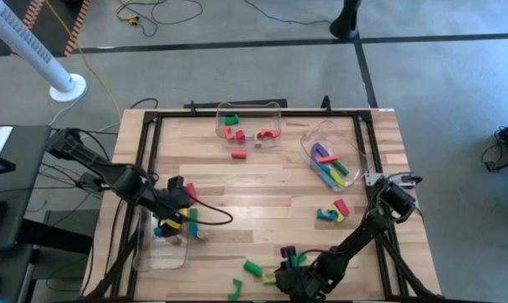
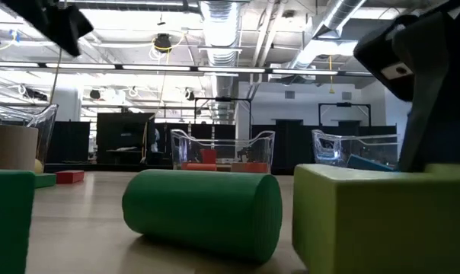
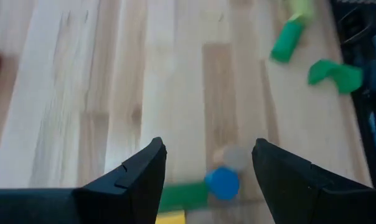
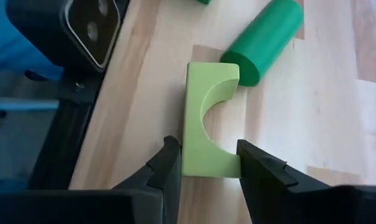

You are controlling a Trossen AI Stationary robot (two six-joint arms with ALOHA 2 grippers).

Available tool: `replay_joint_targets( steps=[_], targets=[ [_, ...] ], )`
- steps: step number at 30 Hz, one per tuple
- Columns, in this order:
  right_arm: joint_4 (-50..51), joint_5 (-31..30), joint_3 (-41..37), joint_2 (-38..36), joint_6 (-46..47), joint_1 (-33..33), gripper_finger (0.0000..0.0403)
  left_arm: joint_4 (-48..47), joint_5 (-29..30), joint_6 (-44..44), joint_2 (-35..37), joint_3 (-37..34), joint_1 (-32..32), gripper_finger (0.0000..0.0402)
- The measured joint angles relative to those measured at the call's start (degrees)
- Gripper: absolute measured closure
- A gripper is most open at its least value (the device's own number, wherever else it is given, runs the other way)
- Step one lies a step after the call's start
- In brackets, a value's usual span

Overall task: Sort blocks by size
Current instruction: Put the light green arch block into the middle transparent bin

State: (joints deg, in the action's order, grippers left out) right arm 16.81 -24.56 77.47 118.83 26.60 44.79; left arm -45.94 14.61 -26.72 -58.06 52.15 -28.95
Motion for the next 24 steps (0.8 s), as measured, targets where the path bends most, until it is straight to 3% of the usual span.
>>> replay_joint_targets(
  steps=[6, 14, 24],
  targets=[
    [9.82, -1.31, 4.77, 0.00, -1.04, -0.25, 0.0246, 8.82, 0.74, 8.66, -0.11, 0.07, 0.00, 0.0172],
    [19.60, -5.24, 10.49, 0.00, -3.34, -0.89, 0.0246, 14.94, 7.41, 20.69, -0.97, 0.07, 0.02, 0.0171],
    [26.10, -8.54, 16.11, 0.00, -7.86, -5.05, 0.0246, 26.97, 10.30, 40.71, -12.22, 0.09, 0.00, 0.0170]
  ],
)
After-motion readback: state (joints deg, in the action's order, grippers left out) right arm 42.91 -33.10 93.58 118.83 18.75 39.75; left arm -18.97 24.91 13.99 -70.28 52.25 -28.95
